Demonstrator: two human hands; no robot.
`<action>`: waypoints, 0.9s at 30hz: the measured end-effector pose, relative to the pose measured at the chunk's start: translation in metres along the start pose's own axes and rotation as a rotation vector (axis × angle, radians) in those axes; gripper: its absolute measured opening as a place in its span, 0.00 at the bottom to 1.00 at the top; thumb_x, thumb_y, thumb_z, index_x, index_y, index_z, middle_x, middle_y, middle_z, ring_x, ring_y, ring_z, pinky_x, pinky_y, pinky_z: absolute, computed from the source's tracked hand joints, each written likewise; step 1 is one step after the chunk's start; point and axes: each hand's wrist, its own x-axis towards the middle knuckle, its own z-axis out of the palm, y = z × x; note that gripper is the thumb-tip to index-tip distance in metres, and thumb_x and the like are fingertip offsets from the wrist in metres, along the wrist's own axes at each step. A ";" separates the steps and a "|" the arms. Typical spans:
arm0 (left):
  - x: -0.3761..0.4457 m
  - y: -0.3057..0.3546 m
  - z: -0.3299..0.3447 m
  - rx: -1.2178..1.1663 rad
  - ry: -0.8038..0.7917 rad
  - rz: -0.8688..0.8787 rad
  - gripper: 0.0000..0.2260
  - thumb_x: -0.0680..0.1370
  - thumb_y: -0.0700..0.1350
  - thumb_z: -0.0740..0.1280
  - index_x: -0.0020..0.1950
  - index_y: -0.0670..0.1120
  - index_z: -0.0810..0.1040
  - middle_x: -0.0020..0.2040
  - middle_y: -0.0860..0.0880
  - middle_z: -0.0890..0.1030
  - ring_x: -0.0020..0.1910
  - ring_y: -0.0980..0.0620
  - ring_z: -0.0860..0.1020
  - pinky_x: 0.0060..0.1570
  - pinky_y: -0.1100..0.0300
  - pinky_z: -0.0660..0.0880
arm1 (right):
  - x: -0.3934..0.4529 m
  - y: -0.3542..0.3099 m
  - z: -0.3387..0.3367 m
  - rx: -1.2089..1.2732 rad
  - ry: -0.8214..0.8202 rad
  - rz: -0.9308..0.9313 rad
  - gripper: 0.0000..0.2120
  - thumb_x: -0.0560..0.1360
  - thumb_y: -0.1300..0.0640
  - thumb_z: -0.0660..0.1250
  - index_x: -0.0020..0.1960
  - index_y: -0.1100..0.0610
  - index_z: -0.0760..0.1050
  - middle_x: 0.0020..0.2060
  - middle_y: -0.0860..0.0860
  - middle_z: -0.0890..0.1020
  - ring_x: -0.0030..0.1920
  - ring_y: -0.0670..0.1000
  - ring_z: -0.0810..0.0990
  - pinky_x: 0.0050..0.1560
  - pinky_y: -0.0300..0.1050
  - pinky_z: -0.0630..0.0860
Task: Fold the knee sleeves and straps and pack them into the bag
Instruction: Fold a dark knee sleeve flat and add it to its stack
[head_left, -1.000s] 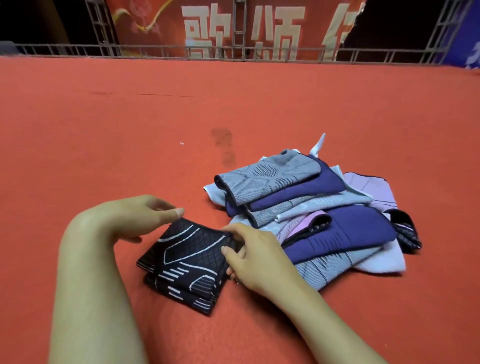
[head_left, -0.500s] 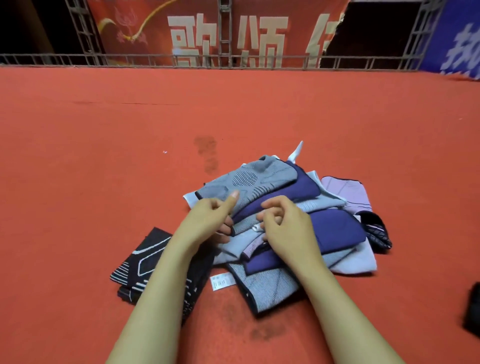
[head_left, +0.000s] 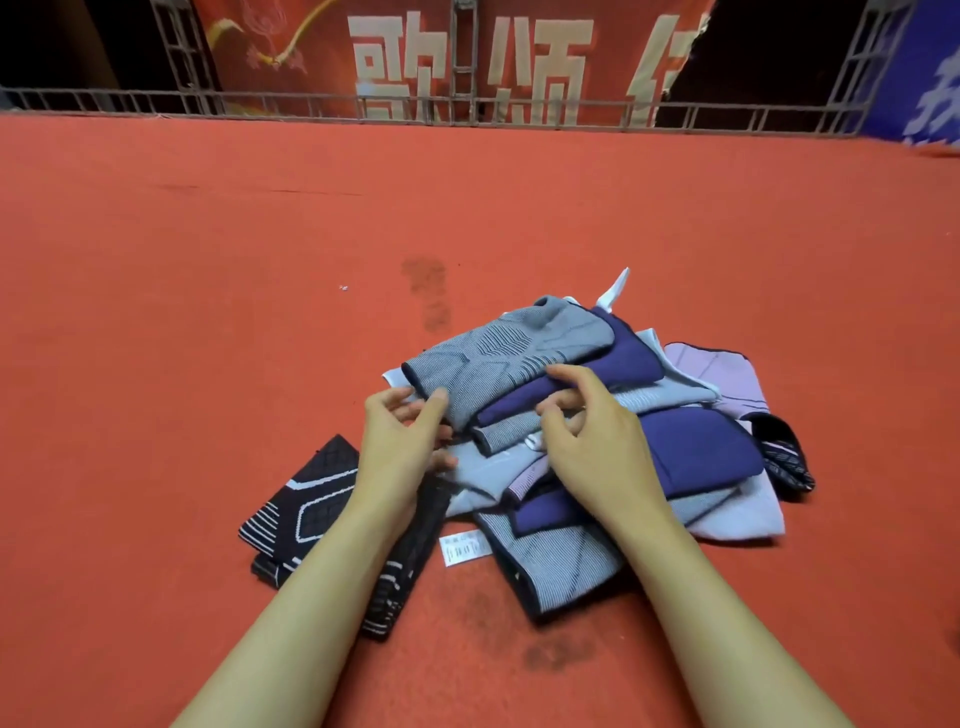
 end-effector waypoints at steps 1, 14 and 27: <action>0.001 0.000 -0.001 -0.026 -0.024 -0.012 0.19 0.81 0.43 0.71 0.68 0.43 0.68 0.49 0.47 0.77 0.33 0.57 0.78 0.22 0.64 0.72 | -0.001 0.001 0.002 -0.007 0.021 -0.006 0.16 0.78 0.57 0.65 0.65 0.45 0.76 0.40 0.41 0.83 0.40 0.39 0.81 0.51 0.48 0.77; -0.013 0.017 -0.004 -0.165 -0.423 -0.059 0.31 0.75 0.70 0.59 0.52 0.44 0.83 0.29 0.54 0.65 0.28 0.58 0.62 0.35 0.55 0.50 | -0.018 -0.016 0.020 -0.098 0.032 -0.326 0.29 0.74 0.35 0.70 0.70 0.47 0.73 0.59 0.43 0.73 0.61 0.48 0.73 0.62 0.43 0.73; -0.015 0.015 -0.001 0.206 0.006 0.401 0.16 0.75 0.44 0.75 0.52 0.51 0.68 0.40 0.57 0.78 0.29 0.52 0.76 0.35 0.54 0.74 | -0.005 -0.008 0.010 0.401 0.023 -0.066 0.05 0.80 0.61 0.70 0.54 0.56 0.83 0.44 0.48 0.88 0.46 0.45 0.87 0.52 0.41 0.83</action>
